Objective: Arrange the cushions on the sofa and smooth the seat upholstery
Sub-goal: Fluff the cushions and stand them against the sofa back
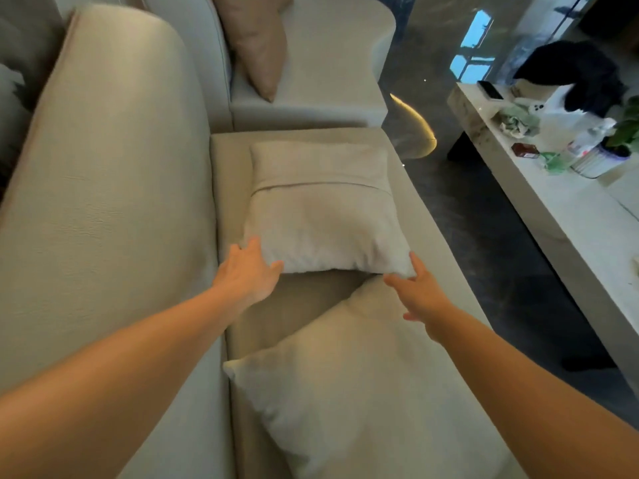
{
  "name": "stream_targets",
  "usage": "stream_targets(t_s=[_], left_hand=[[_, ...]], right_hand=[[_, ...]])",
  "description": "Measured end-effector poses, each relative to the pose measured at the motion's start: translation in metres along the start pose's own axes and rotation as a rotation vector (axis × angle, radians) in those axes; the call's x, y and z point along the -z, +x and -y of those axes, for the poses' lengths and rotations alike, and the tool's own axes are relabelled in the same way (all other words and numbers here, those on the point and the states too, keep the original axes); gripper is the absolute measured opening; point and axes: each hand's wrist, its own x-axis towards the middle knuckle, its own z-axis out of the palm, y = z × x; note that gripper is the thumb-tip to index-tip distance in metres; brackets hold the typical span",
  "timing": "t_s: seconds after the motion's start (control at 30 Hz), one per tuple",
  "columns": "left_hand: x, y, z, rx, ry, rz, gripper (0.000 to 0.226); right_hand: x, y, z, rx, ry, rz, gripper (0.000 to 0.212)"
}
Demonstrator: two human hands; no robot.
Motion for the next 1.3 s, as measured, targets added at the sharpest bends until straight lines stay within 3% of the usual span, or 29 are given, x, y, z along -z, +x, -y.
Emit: stream_targets(t_s=[0.2, 0.27, 0.4, 0.57, 0.77, 0.87, 1.07, 1.2, 1.3], left_hand=[[0.008, 0.067, 0.013, 0.057, -0.173, -0.061, 0.083], [-0.003, 0.091, 0.011, 0.097, -0.310, -0.015, 0.092], [-0.039, 0.126, 0.016, 0.070, -0.588, 0.112, 0.102], [-0.052, 0.133, 0.009, -0.011, -0.529, 0.049, 0.082], [-0.016, 0.082, -0.042, -0.193, -0.566, -0.216, 0.042], [0.017, 0.048, -0.059, -0.264, -0.550, -0.364, 0.049], [0.132, 0.012, -0.061, -0.265, -0.413, -0.588, 0.032], [0.169, 0.001, -0.025, -0.207, -0.170, -0.374, 0.054], [0.147, -0.015, 0.011, -0.202, -0.062, -0.253, 0.069]], right_hand=[[-0.039, 0.082, 0.028, -0.069, -0.032, -0.195, 0.094], [-0.054, 0.105, 0.031, -0.133, -0.040, -0.166, 0.105], [-0.072, 0.138, 0.008, -0.208, 0.188, -0.192, 0.117], [-0.079, 0.155, -0.013, -0.155, 0.375, -0.242, 0.104], [-0.075, 0.143, -0.010, -0.182, 0.266, -0.279, 0.085], [-0.078, 0.124, 0.009, -0.240, 0.331, -0.215, 0.082], [-0.121, 0.077, 0.106, -0.259, 0.472, 0.049, 0.070], [-0.178, 0.022, 0.122, -0.504, 0.455, 0.296, 0.066], [-0.202, -0.003, 0.110, -0.574, 0.629, 0.315, 0.062]])
